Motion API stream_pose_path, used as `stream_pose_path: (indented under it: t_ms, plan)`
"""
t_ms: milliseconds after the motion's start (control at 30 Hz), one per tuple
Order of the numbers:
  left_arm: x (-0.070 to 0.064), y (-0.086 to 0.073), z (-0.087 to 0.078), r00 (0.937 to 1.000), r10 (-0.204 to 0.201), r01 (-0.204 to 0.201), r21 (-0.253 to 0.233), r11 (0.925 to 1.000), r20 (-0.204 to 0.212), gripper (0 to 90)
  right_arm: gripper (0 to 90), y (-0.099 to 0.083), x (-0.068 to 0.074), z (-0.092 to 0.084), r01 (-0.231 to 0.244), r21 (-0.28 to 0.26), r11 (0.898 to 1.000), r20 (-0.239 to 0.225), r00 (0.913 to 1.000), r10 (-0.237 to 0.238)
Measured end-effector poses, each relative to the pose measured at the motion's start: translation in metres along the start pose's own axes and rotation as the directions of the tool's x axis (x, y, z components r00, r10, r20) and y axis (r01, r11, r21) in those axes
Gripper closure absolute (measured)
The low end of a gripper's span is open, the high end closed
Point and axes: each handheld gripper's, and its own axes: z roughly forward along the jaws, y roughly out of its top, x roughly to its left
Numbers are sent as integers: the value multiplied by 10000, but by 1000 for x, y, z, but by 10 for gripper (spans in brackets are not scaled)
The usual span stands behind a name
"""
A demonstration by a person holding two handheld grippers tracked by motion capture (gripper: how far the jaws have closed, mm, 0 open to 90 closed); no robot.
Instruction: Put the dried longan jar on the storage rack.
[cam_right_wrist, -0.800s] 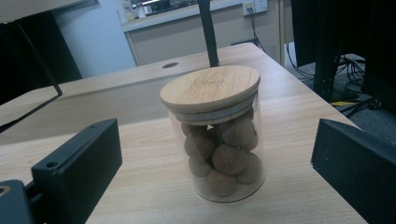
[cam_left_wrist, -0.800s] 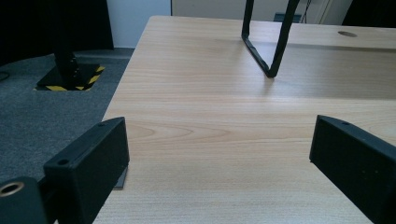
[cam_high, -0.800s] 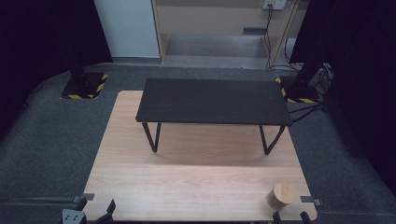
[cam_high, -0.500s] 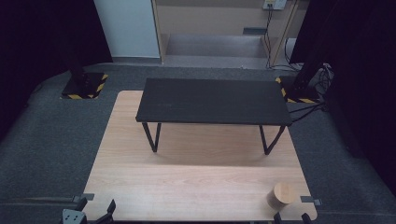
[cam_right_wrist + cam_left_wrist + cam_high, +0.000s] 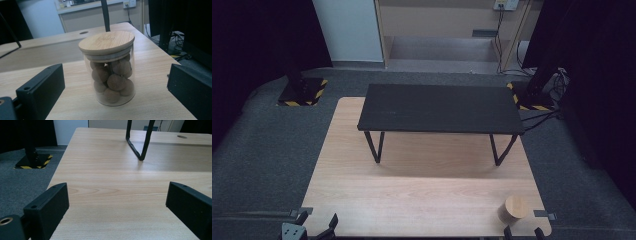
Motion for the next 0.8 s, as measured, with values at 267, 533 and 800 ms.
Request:
stream_pose_path:
  t_ms: [267, 533, 800]
  plan:
    - [-1, 2, 3, 10000, 14, -15, 36, 10000, 70, 33, 13, -1, 7, 22, 288, 44, 9996, 210, 9994, -289]
    - [0, 2, 4, 10000, -16, 16, 65, 10000, 57, 34, 26, 3, 15, 47, 762, 274, 9967, 356, 9964, -771]
    - [2, 2, 3, 10000, -79, 79, 53, 10000, 4, 34, 93, 3, 18, 60, 1015, 522, 9935, 529, 9931, -1042]
